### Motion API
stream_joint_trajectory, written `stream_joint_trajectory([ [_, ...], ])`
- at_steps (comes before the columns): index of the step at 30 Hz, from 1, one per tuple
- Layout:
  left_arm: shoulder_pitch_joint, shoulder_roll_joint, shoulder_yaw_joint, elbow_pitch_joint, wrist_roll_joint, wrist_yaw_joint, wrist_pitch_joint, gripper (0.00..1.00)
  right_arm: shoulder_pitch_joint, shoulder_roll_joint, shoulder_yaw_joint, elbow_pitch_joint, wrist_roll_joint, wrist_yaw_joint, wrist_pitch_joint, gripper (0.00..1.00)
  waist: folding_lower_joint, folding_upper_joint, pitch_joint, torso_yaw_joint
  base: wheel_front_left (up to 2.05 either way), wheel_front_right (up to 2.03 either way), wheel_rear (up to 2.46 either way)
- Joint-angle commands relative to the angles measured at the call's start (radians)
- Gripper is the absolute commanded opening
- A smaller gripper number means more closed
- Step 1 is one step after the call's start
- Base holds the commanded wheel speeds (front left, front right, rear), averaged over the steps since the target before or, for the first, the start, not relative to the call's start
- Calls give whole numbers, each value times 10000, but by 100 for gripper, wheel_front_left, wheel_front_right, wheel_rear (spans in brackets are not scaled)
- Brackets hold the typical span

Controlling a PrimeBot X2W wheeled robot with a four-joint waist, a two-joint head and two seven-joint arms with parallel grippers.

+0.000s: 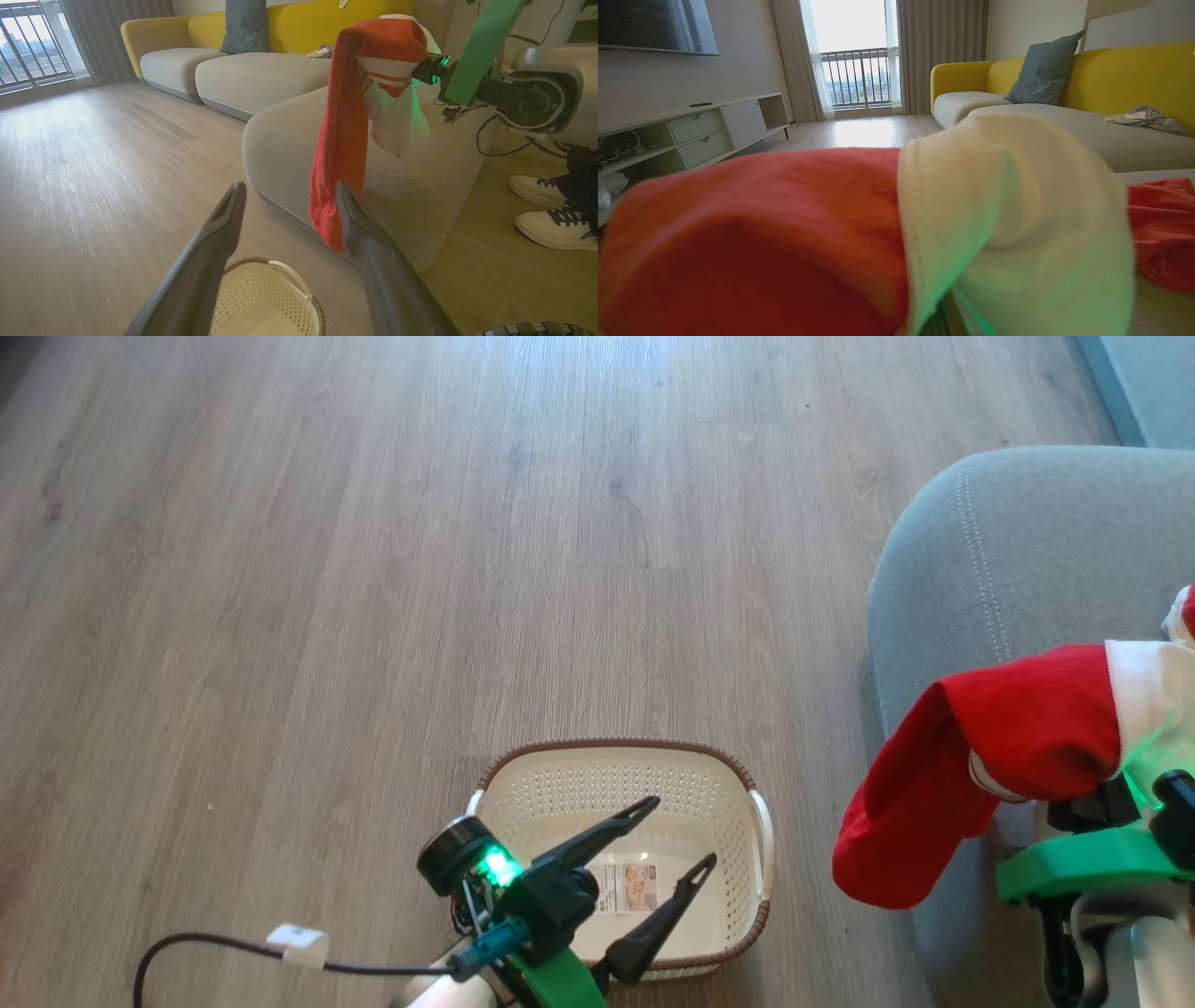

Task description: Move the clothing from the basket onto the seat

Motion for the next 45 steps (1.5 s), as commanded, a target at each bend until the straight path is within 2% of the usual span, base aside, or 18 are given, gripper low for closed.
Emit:
stream_joint_trajectory([
  [1, -215, -54, 389, -274, 93, -12, -49, 100, -303, -91, 204, -417, 34, -2, -65, 0, 0, 0, -4, 3, 0, 0, 0],
  [8, -269, -43, 475, -309, 120, -12, -49, 100, -422, -91, 10, -512, 285, -2, -65, 0, 0, 0, 5, -123, 0, 0, 0],
  [14, -326, -56, 509, -426, 125, -12, -49, 100, -542, -91, -57, -735, 251, -2, -65, 0, 0, 0, 187, -678, 0, 0, 0],
  [22, -582, -33, 388, -605, 161, -12, -49, 100, -659, -91, -267, -1176, 238, -2, -65, 0, 0, 0, 588, -1964, 0, 0, 0],
  [36, -1062, 349, 63, -800, 320, -12, -49, 100, -798, -91, -457, -1620, 824, -2, -65, 0, 0, 0, 1425, -4868, 0, 0, 0],
  [45, -1214, 415, -163, -863, 366, -12, -49, 100, -685, -91, -548, -1707, 1062, -2, -65, 0, 0, 0, 1706, -6002, 0, 0, 0],
])
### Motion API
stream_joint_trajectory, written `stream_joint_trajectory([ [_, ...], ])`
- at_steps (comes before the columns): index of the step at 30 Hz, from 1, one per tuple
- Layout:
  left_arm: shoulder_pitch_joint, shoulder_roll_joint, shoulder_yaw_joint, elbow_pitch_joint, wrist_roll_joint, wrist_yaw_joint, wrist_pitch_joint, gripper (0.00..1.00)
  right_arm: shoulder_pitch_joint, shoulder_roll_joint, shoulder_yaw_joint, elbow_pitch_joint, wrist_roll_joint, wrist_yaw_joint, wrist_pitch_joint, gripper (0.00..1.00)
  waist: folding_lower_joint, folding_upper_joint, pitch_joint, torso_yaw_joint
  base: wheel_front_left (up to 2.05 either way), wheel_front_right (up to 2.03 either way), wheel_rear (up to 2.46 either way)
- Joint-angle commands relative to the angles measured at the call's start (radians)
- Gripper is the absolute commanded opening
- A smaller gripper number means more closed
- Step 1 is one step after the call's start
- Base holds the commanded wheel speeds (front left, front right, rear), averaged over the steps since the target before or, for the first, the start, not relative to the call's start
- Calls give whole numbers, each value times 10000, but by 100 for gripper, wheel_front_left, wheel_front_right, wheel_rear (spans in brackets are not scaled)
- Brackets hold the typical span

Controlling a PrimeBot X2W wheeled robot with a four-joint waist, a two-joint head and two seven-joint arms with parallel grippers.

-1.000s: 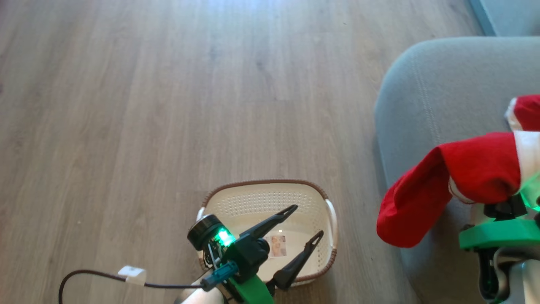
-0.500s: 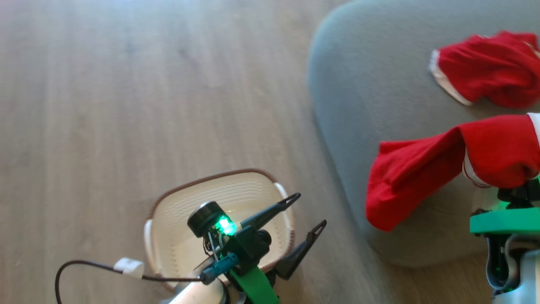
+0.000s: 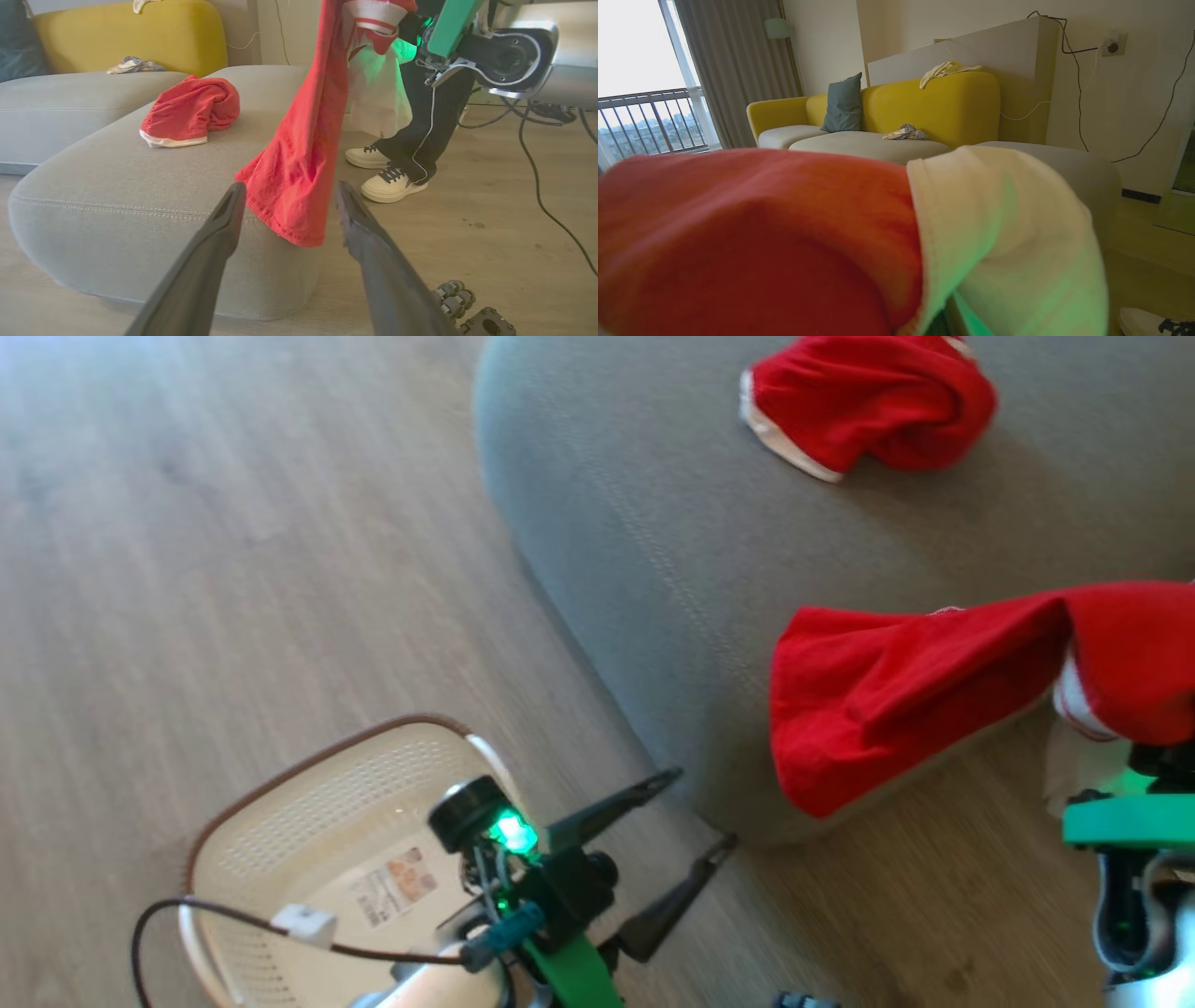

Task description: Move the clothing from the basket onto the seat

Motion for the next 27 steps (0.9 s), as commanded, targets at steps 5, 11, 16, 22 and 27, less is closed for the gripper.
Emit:
stream_joint_trajectory([
  [5, -661, -18, -149, -311, -26, -12, -49, 100, -104, -125, -209, -554, 99, -2, -65, 0, 0, 0, 272, -297, 0, 0, 0],
  [11, -774, -61, -237, -254, -130, -12, -49, 100, -143, -125, -485, -609, -12, -2, -65, 0, 0, 0, 290, -261, 0, 0, 0],
  [16, -732, 8, 70, -324, -86, -12, -49, 100, -491, -125, -475, -736, -365, -2, -65, 0, 0, 0, 465, -258, 0, 0, 0],
  [22, -815, 509, 269, -511, 112, -12, -49, 100, -2277, -125, -760, -1330, -937, -2, -65, 0, 0, 0, 1359, -237, 0, 0, 0],
  [27, -1099, 918, 108, -619, 80, -12, -49, 100, -3611, -144, -900, -1603, -1525, -2, -65, 0, 0, 0, 2142, 15, 0, 0, 0],
])
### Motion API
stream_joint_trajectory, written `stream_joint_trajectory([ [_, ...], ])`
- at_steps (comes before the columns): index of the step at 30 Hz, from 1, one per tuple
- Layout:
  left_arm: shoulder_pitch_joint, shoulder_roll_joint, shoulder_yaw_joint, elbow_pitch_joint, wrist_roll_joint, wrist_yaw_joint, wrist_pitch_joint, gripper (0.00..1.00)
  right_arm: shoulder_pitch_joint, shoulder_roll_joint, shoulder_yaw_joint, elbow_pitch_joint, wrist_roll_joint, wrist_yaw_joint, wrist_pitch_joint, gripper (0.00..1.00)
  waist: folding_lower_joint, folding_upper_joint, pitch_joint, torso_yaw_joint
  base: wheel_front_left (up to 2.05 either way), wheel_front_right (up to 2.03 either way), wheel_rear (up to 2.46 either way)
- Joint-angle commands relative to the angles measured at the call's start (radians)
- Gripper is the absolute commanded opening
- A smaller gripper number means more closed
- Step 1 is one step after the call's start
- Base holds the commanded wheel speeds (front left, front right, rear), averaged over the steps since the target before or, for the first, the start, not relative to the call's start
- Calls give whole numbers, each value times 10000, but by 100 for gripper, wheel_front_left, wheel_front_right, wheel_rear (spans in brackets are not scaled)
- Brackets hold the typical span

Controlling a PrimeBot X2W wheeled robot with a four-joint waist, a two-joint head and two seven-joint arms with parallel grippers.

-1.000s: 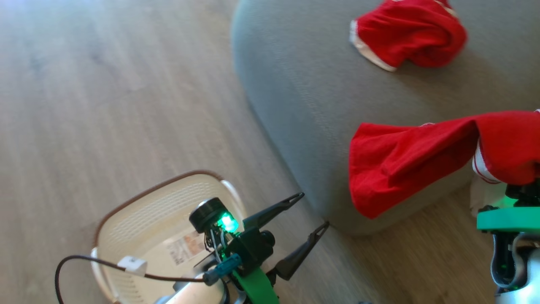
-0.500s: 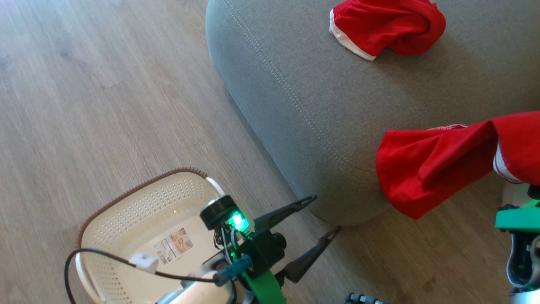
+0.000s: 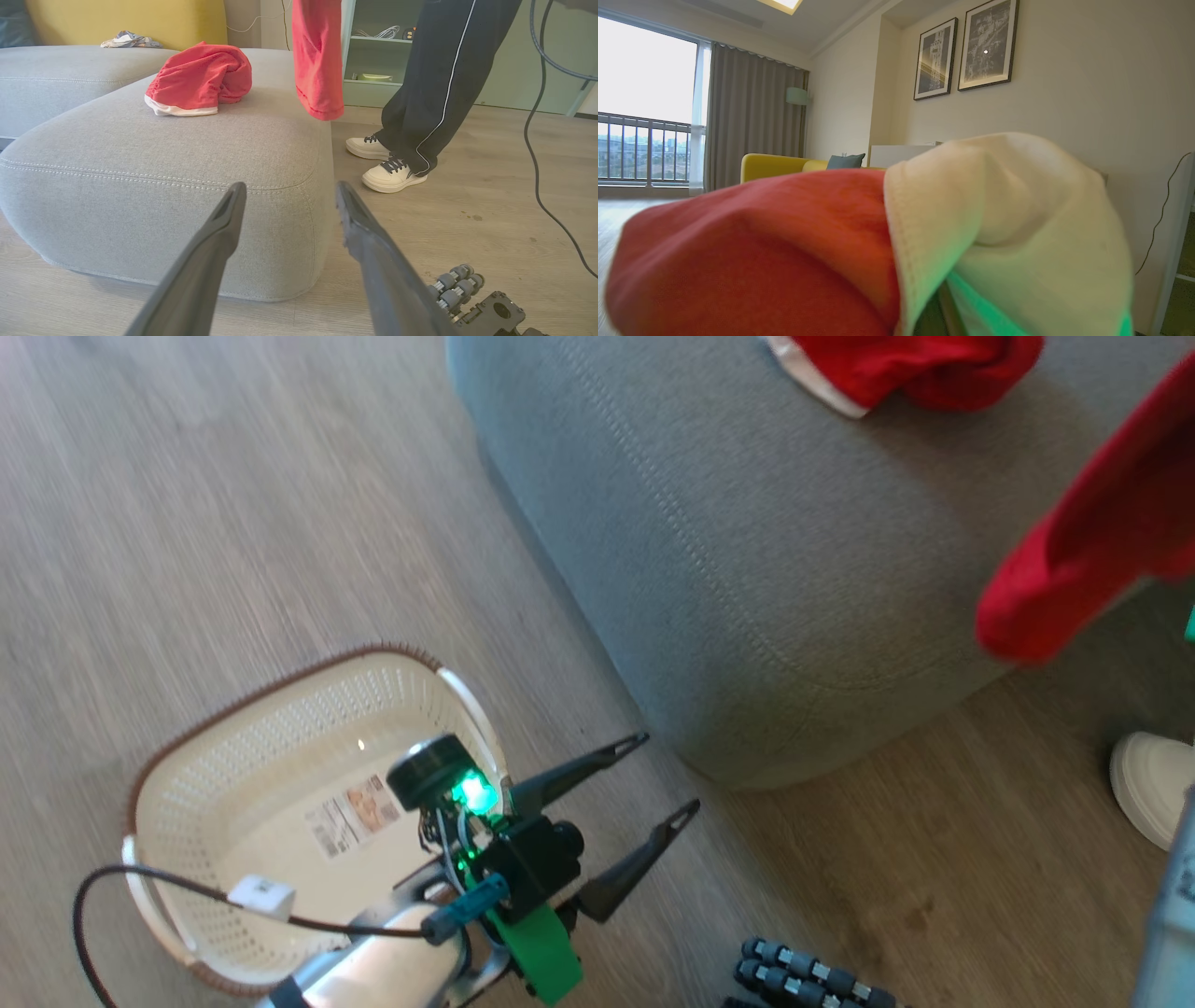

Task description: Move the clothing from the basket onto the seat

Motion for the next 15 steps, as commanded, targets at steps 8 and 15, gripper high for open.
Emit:
stream_joint_trajectory([
  [8, -831, 767, 16, -683, 32, -12, -49, 100, -2650, -975, 177, 567, -531, -2, -63, 0, -1, 0, 1655, 513, 0, 0, 0],
  [15, -1098, 1211, -74, -892, 41, -12, -49, 100, -4546, -1655, -219, 2161, -529, -2, -63, 0, -1, 0, 2363, 799, 0, 0, 0],
])
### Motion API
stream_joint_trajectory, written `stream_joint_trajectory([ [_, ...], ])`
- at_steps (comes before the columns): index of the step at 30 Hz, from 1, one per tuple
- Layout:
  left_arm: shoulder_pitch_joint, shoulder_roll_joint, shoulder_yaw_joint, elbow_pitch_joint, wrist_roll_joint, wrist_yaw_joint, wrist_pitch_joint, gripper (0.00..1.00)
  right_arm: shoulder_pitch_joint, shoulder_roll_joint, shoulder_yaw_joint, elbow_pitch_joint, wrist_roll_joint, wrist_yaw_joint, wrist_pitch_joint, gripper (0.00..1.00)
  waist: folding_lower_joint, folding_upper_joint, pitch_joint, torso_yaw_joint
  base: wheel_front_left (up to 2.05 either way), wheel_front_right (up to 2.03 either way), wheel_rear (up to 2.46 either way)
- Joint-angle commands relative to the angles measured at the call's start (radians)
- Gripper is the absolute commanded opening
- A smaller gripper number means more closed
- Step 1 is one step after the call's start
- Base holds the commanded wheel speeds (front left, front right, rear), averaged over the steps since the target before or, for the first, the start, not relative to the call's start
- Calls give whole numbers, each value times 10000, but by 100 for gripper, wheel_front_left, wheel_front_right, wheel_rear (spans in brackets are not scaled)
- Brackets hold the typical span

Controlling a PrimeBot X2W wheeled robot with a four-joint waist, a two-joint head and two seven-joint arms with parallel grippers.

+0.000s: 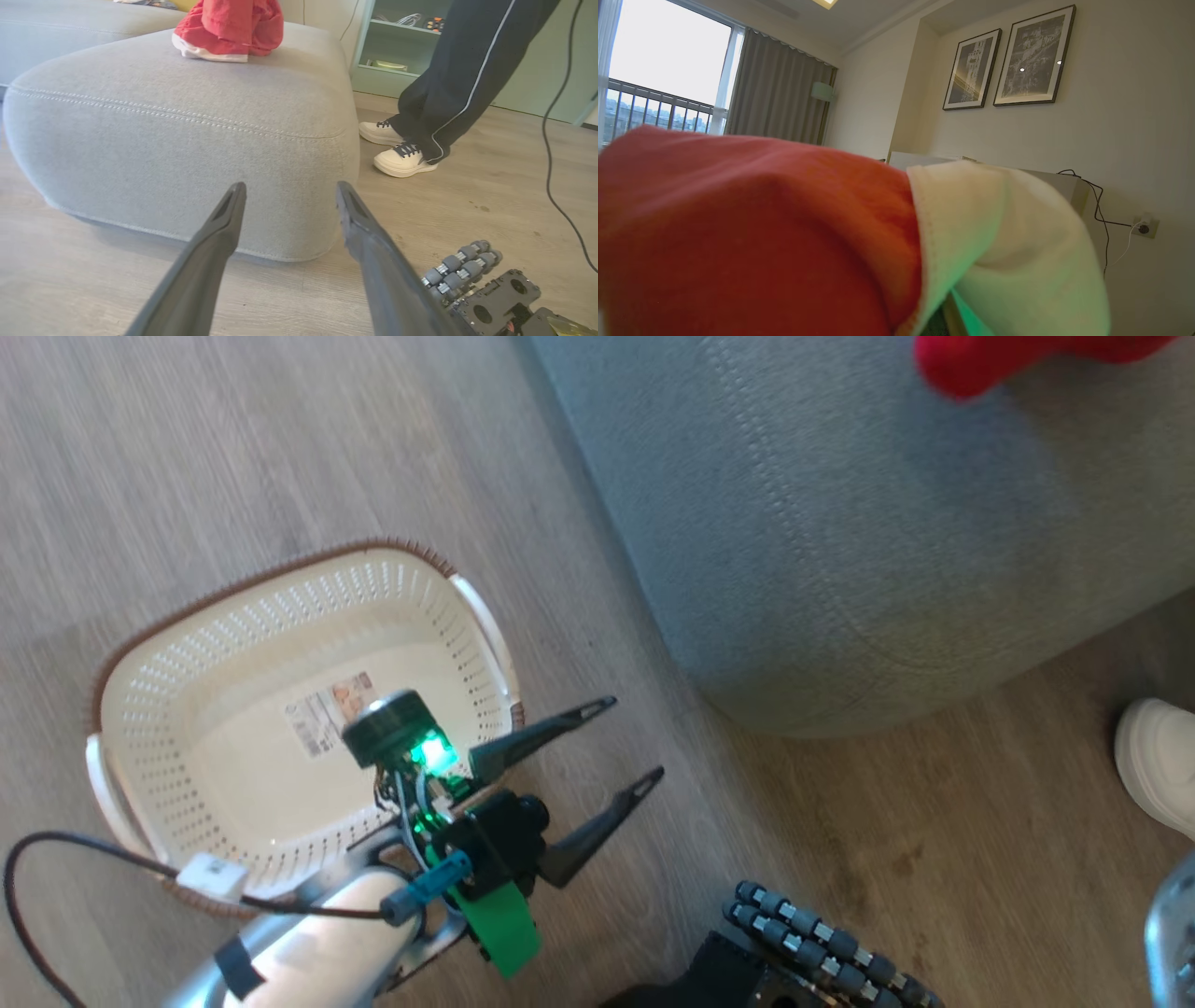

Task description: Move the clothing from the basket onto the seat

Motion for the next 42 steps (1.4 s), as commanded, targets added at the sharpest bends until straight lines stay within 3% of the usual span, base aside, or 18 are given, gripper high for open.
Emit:
stream_joint_trajectory([
  [1, -240, 130, 321, -419, 26, -14, -49, 100, -416, -385, -32, -25, -49, -2, -61, 0, -3, 0, 329, 241, 0, 0, 0],
  [8, -378, 342, 508, -717, 11, -14, -49, 100, -2137, -1095, -361, 2838, -583, -2, 218, 0, -3, 0, 899, 607, 0, 0, 0],
  [15, -534, 415, 529, -1133, 50, -14, -49, 100, -3357, -1451, -1433, 4660, -1939, -2, 383, 0, -3, 0, 1492, 1028, 0, 0, 0],
  [26, -826, 370, 540, -1184, 33, -14, -49, 100, -3520, -1039, -3588, 6480, -4782, -2, 765, 0, -3, 0, 2062, 1535, 0, 0, 0],
  [32, -958, 393, 563, -1160, 9, -14, -49, 100, -3223, -888, -3949, 7192, -5917, -2, 789, 0, -3, 0, 2117, 1518, 0, 0, 0],
  [38, -1024, 402, 521, -1170, 23, -14, -49, 100, -3389, -692, -4323, 7770, -6301, -2, 617, 0, -3, 0, 2084, 1420, 0, 0, 0],
  [39, -1026, 403, 523, -1133, 23, -14, -49, 100, -3426, -714, -4389, 7859, -6329, -2, 576, 28, -3, 0, 2055, 1412, 0, 0, 0],
  [40, -1027, 405, 523, -1086, 35, -14, -49, 100, -3463, -743, -4462, 7892, -6367, -2, 514, 100, -3, 0, 2026, 1402, 0, 0, 0],
  [42, -1022, 398, 527, -1047, 39, -14, -49, 100, -3502, -743, -4551, 7921, -6393, -2, 466, 100, -3, 0, 1989, 1388, 0, 0, 0],
])
